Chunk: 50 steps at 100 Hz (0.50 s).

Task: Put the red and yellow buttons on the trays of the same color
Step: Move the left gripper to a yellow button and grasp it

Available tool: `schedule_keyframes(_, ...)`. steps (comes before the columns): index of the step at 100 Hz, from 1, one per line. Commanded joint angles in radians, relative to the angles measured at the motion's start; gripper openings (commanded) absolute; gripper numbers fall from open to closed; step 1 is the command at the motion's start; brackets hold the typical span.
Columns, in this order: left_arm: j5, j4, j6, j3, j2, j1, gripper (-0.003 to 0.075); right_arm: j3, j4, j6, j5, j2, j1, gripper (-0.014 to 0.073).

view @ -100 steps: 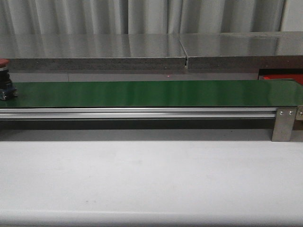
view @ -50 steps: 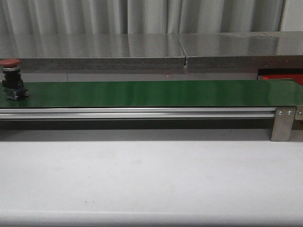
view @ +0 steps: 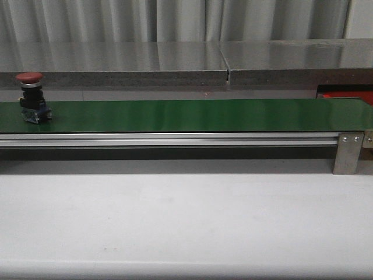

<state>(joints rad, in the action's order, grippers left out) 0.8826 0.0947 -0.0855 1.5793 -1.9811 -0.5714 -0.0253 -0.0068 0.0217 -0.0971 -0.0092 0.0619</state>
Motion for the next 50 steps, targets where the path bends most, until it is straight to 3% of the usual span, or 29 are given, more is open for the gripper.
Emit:
schedule_keyframes(1, -0.037, 0.001, -0.013, 0.023, 0.027, 0.0, 0.0608, 0.017, -0.006, -0.002, 0.084, -0.014, -0.005, -0.0118)
schedule_keyframes(50, -0.089, 0.003, -0.013, 0.023, -0.026, 0.0, 0.0608, 0.017, -0.006, -0.002, 0.084, -0.014, -0.005, -0.0118)
